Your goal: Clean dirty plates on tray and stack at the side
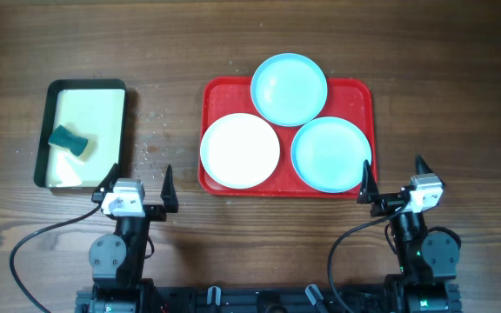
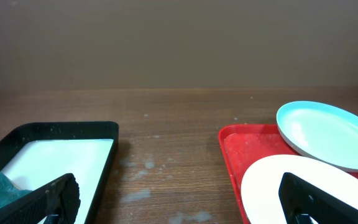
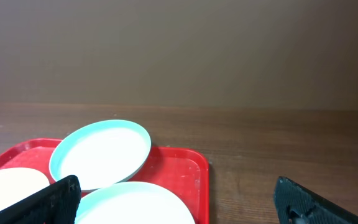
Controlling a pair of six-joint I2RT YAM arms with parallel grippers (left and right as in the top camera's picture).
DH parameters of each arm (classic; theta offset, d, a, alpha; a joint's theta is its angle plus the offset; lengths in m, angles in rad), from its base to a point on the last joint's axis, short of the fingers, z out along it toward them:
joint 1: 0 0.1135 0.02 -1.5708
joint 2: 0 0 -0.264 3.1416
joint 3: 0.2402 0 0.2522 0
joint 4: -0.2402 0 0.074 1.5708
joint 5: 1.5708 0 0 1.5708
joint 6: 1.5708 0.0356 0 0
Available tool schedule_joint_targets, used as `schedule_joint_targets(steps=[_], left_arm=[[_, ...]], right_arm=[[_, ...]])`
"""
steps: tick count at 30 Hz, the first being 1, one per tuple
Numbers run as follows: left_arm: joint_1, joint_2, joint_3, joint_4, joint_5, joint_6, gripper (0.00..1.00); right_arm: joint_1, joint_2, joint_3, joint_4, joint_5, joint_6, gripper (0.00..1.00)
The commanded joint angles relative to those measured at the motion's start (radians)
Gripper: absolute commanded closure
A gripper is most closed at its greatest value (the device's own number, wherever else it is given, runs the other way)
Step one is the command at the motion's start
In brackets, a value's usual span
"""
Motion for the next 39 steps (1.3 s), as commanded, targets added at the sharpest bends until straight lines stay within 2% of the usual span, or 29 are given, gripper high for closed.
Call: schedule_joint_targets(steps=[1, 36, 37, 39], left_arm=[[-0.005, -0.006, -0.003, -0.004, -0.009, 0.001, 0.00], [-0.005, -0.006, -0.003, -0.001, -0.002, -0.003, 0.00], [-0.005, -0.006, -0.003, 0.007, 0.070, -0.029, 0.00], [-0.005, -0.006, -0.003, 0.046, 0.402, -0.136, 0.00]], right_arm=[[0.006, 0.011, -0.001, 0.002, 0.015, -0.012, 0.00], [0.006, 0.011, -0.001, 0.002, 0.015, -0.012, 0.00], [0.006, 0.011, -0.001, 0.002, 0.015, -0.012, 0.00], [0.006, 0.010, -0.001, 0.002, 0.015, -0.012, 0.00]])
